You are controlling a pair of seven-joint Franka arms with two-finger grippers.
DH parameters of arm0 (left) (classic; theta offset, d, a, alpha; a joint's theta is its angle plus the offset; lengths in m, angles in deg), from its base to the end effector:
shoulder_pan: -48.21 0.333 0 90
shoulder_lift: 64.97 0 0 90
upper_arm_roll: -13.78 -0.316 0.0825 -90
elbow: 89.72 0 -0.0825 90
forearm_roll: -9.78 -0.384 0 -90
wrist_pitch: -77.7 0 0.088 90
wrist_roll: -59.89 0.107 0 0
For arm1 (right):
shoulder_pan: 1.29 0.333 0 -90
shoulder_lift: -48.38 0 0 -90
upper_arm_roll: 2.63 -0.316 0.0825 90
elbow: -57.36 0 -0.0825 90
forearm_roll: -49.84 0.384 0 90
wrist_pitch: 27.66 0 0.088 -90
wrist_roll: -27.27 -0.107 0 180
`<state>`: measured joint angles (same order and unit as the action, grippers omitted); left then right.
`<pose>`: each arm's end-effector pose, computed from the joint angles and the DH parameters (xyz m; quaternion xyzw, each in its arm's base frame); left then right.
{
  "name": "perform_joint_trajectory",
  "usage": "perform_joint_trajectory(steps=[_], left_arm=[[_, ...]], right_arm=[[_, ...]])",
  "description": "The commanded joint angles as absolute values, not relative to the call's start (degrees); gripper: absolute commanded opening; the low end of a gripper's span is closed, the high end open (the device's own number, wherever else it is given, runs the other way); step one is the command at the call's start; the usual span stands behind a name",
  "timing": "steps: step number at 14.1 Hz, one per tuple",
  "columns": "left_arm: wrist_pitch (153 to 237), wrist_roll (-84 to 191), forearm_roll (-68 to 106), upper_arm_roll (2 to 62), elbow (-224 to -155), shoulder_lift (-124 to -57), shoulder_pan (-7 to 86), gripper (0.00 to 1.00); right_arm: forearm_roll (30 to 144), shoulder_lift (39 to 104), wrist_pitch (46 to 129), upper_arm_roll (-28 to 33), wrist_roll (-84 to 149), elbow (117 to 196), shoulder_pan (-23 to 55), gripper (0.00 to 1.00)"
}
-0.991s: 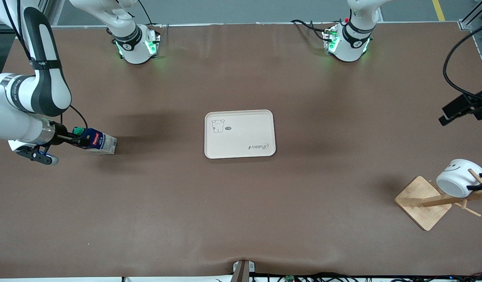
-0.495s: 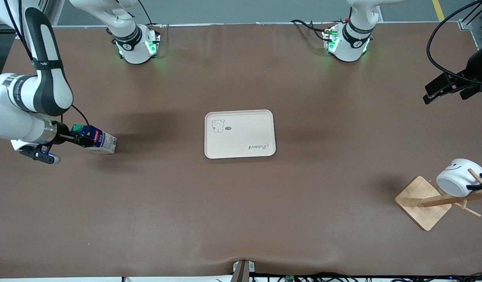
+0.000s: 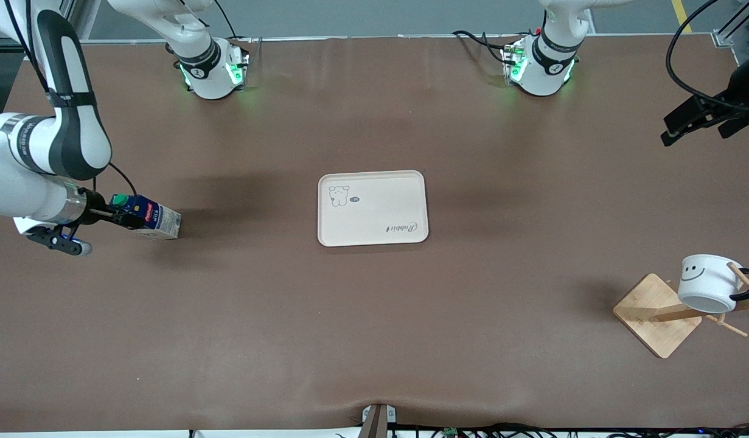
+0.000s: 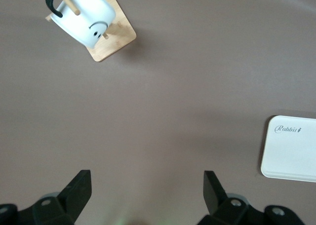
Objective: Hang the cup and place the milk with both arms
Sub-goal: 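Set the milk carton on the table and open the right gripper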
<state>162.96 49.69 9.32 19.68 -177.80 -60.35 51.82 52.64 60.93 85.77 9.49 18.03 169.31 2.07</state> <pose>0.5199 -0.0225 0.6759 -0.9974 -0.0695 -0.0163 0.0064 0.5724 -0.0812 0.3547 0.9815 -0.1671 -0.0938 0.0019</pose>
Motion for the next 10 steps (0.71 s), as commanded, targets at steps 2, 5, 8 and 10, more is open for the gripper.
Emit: perform_joint_trajectory(steps=[2,5,8,10], left_arm=[[162.8,50.0,9.2,19.1,-179.7,-58.2,51.7,1.00],[162.9,49.5,9.2,19.2,-179.3,-59.0,51.7,1.00],[163.5,49.1,9.2,19.2,-179.1,-59.6,51.6,1.00],[163.6,49.1,9.5,19.2,-178.8,-60.0,51.6,1.00]], right_arm=[[54.8,59.9,80.8,8.6,18.5,163.5,1.2,1.00],[54.9,60.6,79.2,8.6,24.6,160.9,1.3,1.00],[55.0,60.7,78.4,8.5,28.2,156.1,1.6,1.00],[54.2,61.5,69.8,8.4,27.9,146.6,2.7,1.00]])
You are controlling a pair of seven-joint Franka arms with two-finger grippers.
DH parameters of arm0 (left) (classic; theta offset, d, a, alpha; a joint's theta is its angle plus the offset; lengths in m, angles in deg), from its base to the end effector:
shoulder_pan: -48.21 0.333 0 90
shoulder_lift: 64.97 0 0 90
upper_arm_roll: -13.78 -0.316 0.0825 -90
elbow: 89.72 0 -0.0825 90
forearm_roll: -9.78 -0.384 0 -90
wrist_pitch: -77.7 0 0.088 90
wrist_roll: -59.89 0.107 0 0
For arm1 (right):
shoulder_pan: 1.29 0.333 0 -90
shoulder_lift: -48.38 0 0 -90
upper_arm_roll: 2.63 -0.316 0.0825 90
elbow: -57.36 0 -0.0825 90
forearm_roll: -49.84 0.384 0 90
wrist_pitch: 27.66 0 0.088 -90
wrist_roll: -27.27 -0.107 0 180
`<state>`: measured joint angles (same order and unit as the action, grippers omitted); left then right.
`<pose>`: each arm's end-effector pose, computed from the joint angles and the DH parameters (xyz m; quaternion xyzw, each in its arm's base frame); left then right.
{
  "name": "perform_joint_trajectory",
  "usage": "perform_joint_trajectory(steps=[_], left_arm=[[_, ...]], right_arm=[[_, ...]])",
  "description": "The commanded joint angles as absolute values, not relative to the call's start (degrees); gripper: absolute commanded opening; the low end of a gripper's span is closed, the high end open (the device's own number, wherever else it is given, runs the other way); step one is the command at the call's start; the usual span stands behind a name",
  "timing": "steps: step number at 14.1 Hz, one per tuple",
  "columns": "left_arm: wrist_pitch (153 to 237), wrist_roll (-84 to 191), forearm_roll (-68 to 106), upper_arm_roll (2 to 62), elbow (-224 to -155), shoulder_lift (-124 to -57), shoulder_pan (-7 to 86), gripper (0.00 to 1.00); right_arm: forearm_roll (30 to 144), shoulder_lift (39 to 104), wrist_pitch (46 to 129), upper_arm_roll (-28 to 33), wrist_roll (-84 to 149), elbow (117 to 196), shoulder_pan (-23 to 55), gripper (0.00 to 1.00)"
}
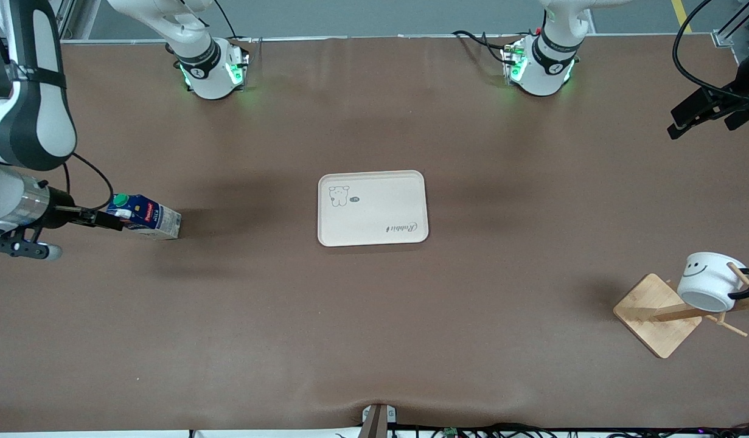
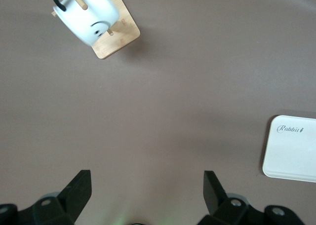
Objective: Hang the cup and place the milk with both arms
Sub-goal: 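Set the milk carton on the table and open the right gripper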
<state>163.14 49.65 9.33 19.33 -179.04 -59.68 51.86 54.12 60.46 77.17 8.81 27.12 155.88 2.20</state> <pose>0.5168 -0.0191 0.6722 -0.9972 -0.0732 -0.0129 0.0070 0.6076 -0.0710 0.4539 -0.9955 0.0806 0.0469 0.0180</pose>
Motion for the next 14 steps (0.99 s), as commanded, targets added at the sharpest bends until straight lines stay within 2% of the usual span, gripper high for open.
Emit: perform_joint_trajectory(steps=[1,3,5,8,14], left_arm=[[163.5,49.1,9.5,19.2,-178.8,-60.0,51.6,1.00],[163.0,49.2,9.3,19.1,-178.8,-59.5,51.6,1.00],[163.1,49.2,9.2,19.2,-178.2,-59.9,51.6,1.00],[162.8,47.0,9.1,19.8,-178.3,-59.8,51.5,1.00],[162.8,46.9,9.1,19.8,-178.1,-59.9,51.5,1.00]], right_arm=[[53.9,61.9,66.3,8.4,28.0,142.0,2.7,1.00],[54.2,61.7,60.4,8.4,28.2,135.8,3.0,1.00],[53.8,61.7,58.3,8.4,28.3,132.0,4.0,1.00],[53.3,59.4,57.1,8.3,30.4,133.6,4.2,1.00],[51.7,47.3,56.2,8.7,33.9,142.0,4.4,1.00]])
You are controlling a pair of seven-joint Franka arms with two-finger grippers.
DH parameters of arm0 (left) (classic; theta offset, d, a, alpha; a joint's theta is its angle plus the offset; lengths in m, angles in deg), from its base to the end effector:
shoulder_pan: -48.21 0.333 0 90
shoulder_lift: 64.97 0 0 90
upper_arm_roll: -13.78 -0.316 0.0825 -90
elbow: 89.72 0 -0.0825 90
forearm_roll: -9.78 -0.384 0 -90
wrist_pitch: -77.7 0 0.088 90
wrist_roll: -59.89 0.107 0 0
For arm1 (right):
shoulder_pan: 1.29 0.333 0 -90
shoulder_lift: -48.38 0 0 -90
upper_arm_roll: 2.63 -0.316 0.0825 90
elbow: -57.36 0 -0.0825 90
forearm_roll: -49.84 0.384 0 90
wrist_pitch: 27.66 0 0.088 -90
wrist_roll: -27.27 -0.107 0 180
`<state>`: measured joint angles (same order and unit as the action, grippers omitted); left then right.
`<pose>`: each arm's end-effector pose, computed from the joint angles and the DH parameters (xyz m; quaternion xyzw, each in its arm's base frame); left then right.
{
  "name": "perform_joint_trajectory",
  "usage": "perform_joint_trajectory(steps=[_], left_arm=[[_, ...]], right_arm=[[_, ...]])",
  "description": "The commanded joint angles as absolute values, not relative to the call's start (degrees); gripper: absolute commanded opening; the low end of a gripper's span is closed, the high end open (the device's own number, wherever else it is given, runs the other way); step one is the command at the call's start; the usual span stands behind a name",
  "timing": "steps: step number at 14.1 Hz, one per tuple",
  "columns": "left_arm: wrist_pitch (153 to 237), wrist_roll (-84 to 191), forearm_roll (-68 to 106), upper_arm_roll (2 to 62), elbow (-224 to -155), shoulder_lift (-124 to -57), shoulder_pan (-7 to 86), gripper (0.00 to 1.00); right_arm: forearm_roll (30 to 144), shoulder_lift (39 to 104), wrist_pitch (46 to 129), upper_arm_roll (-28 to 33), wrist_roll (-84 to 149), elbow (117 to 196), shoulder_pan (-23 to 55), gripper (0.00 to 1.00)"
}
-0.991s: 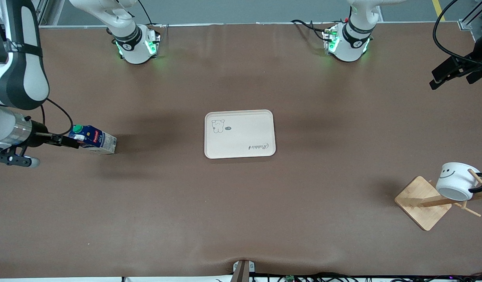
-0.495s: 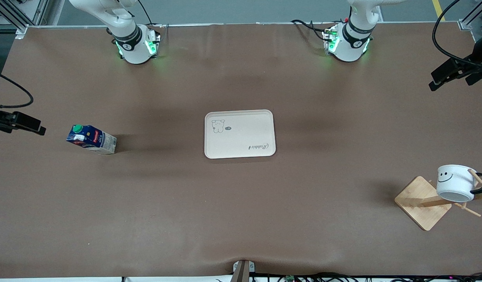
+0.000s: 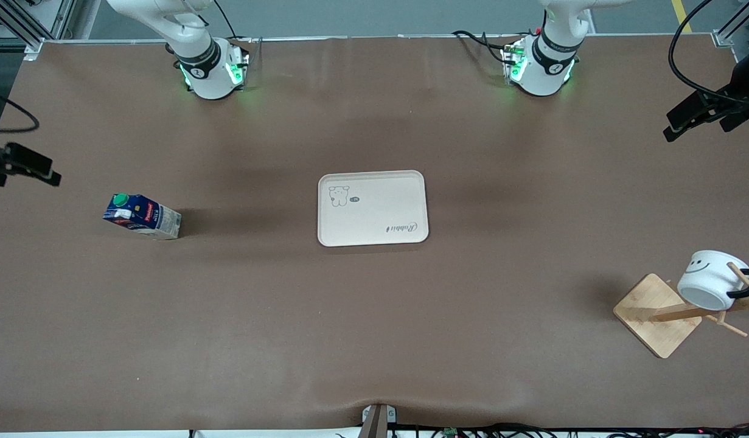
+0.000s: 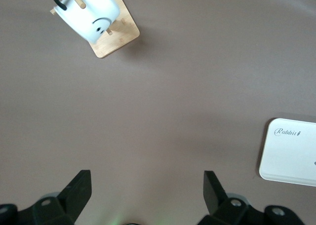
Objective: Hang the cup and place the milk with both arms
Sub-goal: 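Set the milk carton on the table and open the right gripper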
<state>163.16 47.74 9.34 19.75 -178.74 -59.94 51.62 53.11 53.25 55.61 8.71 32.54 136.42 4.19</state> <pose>0.5180 -0.0252 0.6723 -0.9963 -0.0841 -0.0136 0.0067 0.5667 -0.0456 0.6565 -0.9998 0.0016 0.0030 0.0204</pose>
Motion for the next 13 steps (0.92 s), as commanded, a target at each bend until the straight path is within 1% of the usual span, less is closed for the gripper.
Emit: perform_joint_trajectory(steps=[1,2,4,13], left_arm=[[162.8,47.0,9.2,19.8,-178.0,-59.9,51.5,1.00],[162.8,47.0,9.4,19.9,-178.0,-59.9,51.3,1.00],[162.8,47.0,9.4,20.0,-178.0,-59.9,51.1,1.00],[162.9,47.8,9.4,20.1,-177.9,-60.7,50.9,1.00]], right_arm=[[50.9,45.7,55.9,8.5,34.0,142.8,4.5,1.00],[50.6,44.3,54.6,8.5,34.0,143.3,4.5,1.00],[49.8,43.5,53.6,8.4,34.0,143.3,4.6,1.00],[48.3,44.7,55.2,8.6,34.0,142.5,4.3,1.00]])
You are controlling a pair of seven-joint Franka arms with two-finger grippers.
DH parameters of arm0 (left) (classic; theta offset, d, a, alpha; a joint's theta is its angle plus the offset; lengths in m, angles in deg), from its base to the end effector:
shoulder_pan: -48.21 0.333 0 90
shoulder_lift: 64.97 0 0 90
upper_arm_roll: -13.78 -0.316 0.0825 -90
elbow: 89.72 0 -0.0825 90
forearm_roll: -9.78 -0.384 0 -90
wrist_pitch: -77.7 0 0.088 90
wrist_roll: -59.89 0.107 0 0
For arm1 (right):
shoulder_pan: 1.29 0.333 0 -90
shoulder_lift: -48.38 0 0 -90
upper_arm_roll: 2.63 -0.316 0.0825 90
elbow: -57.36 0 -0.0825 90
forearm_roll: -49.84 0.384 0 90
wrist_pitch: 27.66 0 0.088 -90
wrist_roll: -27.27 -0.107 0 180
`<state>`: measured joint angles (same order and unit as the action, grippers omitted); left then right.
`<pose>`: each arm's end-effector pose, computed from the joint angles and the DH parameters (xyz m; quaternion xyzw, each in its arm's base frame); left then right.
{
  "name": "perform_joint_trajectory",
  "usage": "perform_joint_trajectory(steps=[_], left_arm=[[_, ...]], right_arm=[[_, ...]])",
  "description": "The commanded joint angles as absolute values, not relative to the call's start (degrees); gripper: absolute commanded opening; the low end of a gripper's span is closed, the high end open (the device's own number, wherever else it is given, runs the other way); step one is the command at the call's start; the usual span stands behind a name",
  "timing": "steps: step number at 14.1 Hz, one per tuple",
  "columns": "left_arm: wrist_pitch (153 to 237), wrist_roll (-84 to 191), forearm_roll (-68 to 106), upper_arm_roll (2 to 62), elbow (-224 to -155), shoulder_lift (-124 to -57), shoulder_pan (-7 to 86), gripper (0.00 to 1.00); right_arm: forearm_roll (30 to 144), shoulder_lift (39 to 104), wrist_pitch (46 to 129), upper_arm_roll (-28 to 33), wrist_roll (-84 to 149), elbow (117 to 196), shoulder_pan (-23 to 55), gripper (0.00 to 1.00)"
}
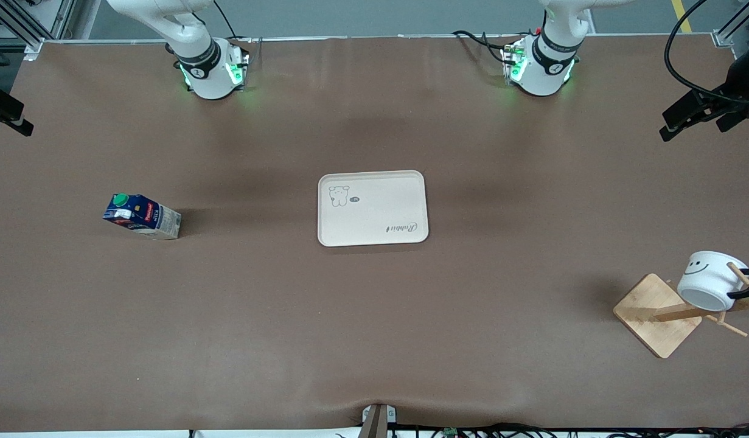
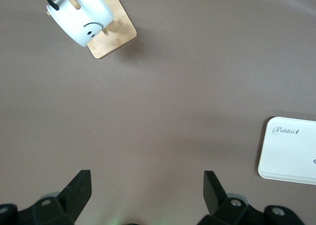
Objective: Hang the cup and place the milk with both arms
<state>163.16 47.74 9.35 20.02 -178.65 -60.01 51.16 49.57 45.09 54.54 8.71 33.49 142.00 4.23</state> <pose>0.5180 -0.0319 0.6724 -0.9969 -0.0777 -0.0138 0.0066 0.5183 -0.0572 0.6862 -1.0000 -0.0033 -0.0072 0.0026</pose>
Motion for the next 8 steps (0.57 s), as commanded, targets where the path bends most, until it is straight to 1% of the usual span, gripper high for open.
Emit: perform_joint_trajectory(steps=[1,8], left_arm=[[162.9,47.8,9.3,20.1,-177.8,-60.8,50.7,1.00],[162.8,48.7,10.6,21.5,-177.1,-61.0,50.8,1.00]], right_arm=[[48.3,44.7,55.1,8.7,34.0,142.7,4.2,1.00],[48.8,44.5,55.0,8.6,33.9,142.9,4.8,1.00]])
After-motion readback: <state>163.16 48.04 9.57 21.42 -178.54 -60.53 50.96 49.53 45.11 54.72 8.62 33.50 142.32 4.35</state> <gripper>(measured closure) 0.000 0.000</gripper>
